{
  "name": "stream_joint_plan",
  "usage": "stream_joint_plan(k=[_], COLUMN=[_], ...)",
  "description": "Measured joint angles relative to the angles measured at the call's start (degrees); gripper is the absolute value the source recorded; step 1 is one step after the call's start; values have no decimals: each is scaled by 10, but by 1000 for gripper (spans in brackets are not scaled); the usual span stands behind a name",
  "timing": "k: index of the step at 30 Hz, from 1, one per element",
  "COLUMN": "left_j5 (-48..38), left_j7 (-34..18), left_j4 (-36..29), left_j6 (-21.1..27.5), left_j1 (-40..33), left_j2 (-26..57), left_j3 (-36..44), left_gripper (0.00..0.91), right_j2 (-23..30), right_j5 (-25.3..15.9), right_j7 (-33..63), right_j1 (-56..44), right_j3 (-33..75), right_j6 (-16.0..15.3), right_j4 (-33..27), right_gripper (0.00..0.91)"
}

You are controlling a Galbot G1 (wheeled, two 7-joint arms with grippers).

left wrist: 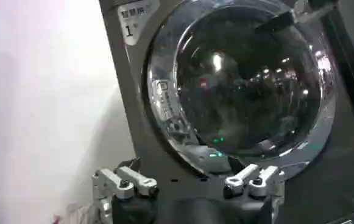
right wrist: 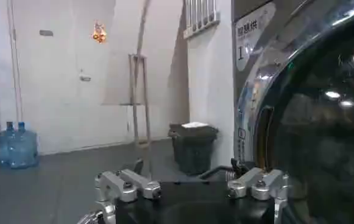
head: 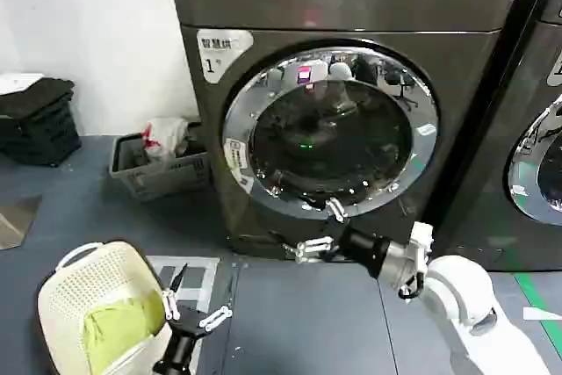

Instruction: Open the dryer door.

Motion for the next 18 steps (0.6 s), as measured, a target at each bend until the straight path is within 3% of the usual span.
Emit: stream_joint_plan(k=[4,18], left_j5=[0,-1], left_j7=[0,0], left_j4=[-4,-31], left_j6=[0,1], left_j1=[2,19], left_j2=[0,-1], left_j3=[0,-9], left_gripper=[907,907], right_j2=[2,13], right_j5=[-20,-33], right_j7=[-5,-20], right_j1=[10,78], right_j3=[-5,-41], right_j6=[13,61], right_j4=[-15,-98], right_gripper=[907,907])
